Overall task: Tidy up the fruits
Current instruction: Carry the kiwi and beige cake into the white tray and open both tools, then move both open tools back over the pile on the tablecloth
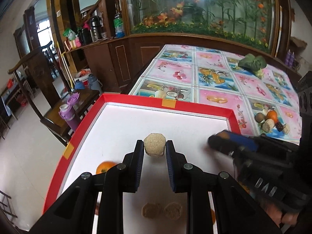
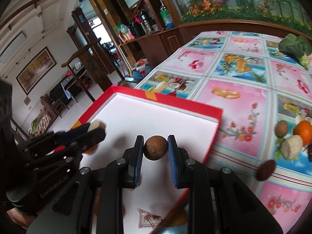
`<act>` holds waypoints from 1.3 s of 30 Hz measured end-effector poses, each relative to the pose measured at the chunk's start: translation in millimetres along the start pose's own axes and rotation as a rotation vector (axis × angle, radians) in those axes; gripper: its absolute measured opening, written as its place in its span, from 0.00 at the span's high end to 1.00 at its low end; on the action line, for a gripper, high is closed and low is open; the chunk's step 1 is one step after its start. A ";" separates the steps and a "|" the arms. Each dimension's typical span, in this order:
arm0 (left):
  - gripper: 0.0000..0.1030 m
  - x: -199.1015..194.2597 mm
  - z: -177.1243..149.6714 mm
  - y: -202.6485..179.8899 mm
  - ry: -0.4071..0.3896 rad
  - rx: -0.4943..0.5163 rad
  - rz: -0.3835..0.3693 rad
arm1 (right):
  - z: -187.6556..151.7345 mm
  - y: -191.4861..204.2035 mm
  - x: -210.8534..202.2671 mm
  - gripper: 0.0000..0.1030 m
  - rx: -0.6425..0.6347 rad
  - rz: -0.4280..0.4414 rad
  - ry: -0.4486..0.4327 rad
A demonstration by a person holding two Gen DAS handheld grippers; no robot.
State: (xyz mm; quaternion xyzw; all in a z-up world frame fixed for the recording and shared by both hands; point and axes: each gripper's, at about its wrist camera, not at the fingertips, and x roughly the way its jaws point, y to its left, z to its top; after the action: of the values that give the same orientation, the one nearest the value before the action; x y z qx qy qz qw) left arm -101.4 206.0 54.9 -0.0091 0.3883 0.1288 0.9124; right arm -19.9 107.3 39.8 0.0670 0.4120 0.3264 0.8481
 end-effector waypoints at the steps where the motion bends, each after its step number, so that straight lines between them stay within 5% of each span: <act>1: 0.79 1.9 0.5 -1.2 0.005 0.006 0.004 | -0.7 1.8 2.4 0.73 -0.007 0.004 0.010; 17: 0.76 38.4 2.0 -0.5 0.146 0.000 0.052 | -0.9 -0.3 12.6 0.73 -0.035 0.023 0.066; 22: 0.63 32.4 1.5 0.2 0.126 -0.001 0.079 | 0.2 -3.6 11.7 0.72 -0.026 0.050 0.072; 28: 0.54 22.2 -0.7 1.5 0.102 -0.004 0.097 | 3.4 -9.4 0.8 0.55 -0.001 0.057 0.036; 39: 0.42 -7.4 8.6 -34.1 0.046 0.050 0.007 | 14.4 -45.1 -43.2 0.55 0.067 0.035 -0.035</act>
State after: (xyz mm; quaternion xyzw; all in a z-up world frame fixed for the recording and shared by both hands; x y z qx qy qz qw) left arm -92.1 172.4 63.4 0.0122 0.4123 0.1219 0.9027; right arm -6.1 48.2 60.2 0.1084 0.4067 0.3260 0.8465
